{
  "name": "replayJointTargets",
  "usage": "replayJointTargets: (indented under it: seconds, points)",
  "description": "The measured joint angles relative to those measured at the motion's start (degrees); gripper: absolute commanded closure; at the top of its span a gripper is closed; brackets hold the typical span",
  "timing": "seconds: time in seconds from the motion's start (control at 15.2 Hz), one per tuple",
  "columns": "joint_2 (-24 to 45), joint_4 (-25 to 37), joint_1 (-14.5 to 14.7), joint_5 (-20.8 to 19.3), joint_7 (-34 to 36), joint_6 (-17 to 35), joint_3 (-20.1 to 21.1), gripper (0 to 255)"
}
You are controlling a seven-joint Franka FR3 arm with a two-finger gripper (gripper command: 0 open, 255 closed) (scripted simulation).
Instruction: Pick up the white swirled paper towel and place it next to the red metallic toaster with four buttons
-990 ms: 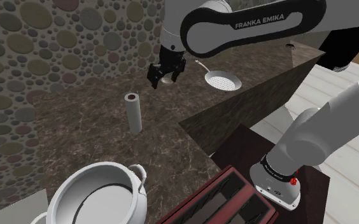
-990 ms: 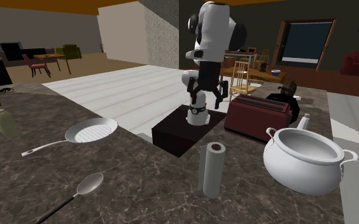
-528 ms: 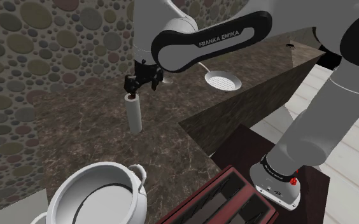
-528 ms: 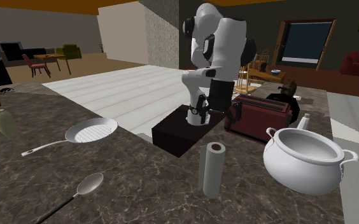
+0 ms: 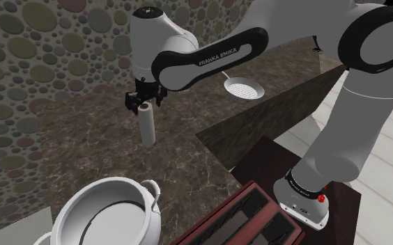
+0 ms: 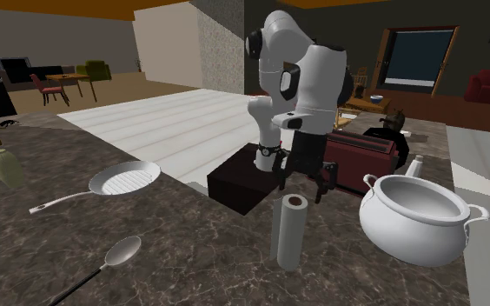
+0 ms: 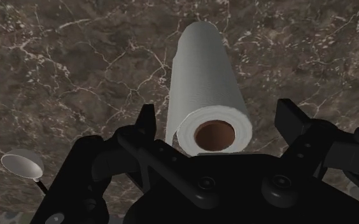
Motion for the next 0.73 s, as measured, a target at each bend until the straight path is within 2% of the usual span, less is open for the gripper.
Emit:
replayJointTargets:
  seconds: [0.59, 0.66, 0.73]
  points:
    - [1.6, -0.8, 0.2, -1.1, 0.7, 2.1, -0.4, 0]
    - [1.6, -0.8, 0.2, -1.1, 0.7, 2.1, -0.4, 255]
    - [1.6, -0.8, 0.2, -1.1, 0.7, 2.2, -0.4, 255]
